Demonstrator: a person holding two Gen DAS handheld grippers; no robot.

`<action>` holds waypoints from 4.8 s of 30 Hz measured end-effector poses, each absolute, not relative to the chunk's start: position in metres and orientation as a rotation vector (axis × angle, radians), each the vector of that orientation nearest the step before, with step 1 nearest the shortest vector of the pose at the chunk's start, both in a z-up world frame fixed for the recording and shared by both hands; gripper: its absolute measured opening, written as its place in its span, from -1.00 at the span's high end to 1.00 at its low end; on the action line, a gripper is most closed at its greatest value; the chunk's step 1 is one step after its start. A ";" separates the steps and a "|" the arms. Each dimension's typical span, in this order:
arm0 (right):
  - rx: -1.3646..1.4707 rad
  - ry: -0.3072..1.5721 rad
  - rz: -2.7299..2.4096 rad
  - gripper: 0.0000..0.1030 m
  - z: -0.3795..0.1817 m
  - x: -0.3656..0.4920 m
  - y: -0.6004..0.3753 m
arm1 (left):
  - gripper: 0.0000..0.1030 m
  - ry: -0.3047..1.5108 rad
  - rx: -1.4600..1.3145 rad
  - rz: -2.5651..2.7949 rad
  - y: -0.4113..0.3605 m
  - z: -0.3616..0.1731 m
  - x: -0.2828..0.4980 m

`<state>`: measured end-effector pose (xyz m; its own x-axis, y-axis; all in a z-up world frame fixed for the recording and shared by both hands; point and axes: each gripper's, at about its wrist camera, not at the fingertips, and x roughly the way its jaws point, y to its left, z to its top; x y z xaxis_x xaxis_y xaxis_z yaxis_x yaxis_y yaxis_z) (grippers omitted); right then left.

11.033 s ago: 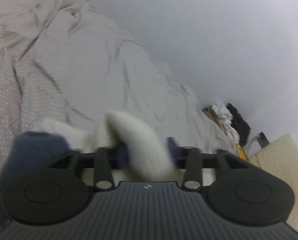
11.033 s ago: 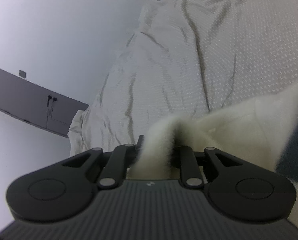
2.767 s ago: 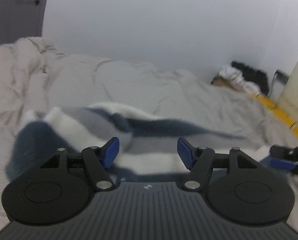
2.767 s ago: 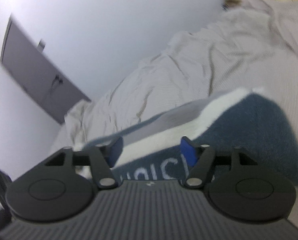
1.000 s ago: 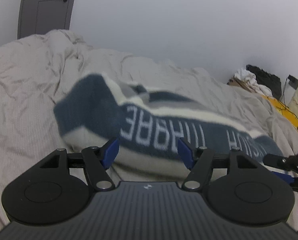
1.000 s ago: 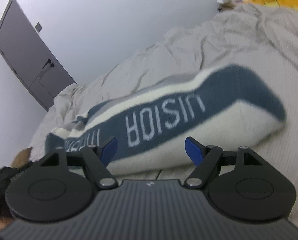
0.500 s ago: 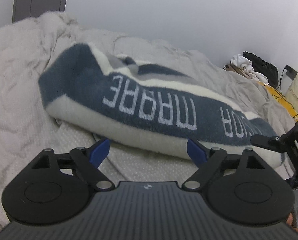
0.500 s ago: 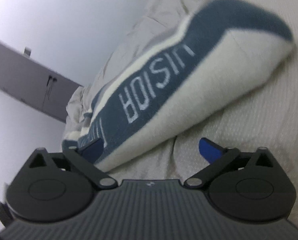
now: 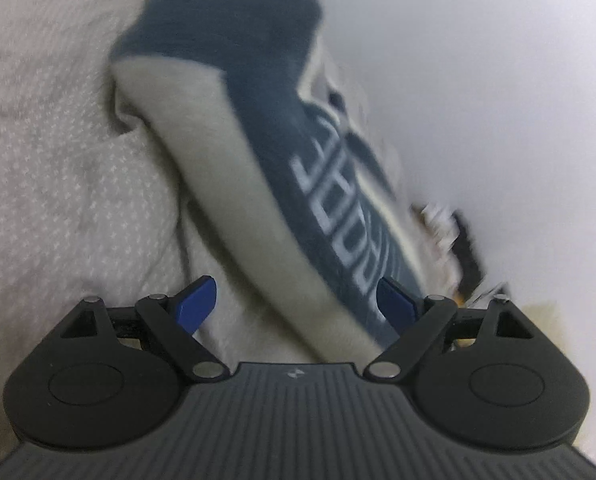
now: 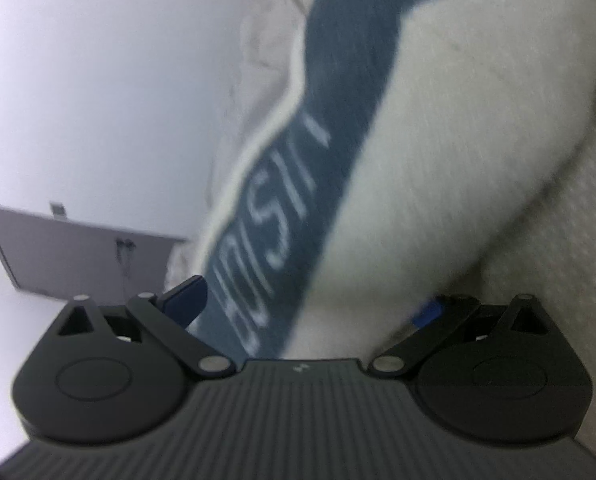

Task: Fold large clothes

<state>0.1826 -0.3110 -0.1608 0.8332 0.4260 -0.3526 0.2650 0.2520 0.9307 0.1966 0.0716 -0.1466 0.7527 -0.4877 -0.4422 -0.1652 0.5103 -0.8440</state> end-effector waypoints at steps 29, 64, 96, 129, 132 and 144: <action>1.297 0.557 -0.077 -0.70 -0.181 0.179 -0.337 | 0.10 0.658 -0.991 -0.093 0.072 -0.138 0.271; 0.953 0.313 0.096 0.08 -0.044 0.105 -0.399 | 0.23 0.522 -0.918 -0.329 0.013 -0.014 0.192; 0.934 0.205 -0.123 0.08 -0.118 0.164 -0.644 | 0.22 0.710 -0.807 -0.609 -0.293 -0.114 0.394; 0.886 0.378 -0.308 -0.35 -0.125 0.107 -0.572 | -0.30 0.659 -0.413 -0.588 -0.242 -0.070 0.305; 0.849 0.348 -0.297 -0.35 -0.097 0.076 -0.575 | -0.30 0.617 -0.367 -0.591 -0.233 -0.032 0.279; 0.562 0.235 -0.222 -0.35 0.023 -0.016 -0.505 | -0.30 0.461 -0.138 -0.593 -0.211 0.099 0.142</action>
<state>-0.0160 -0.5048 0.0232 0.9496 -0.1434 -0.2788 0.2708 0.8236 0.4984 0.1415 -0.2112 0.0987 0.7314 -0.5672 -0.3786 0.5068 0.8236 -0.2548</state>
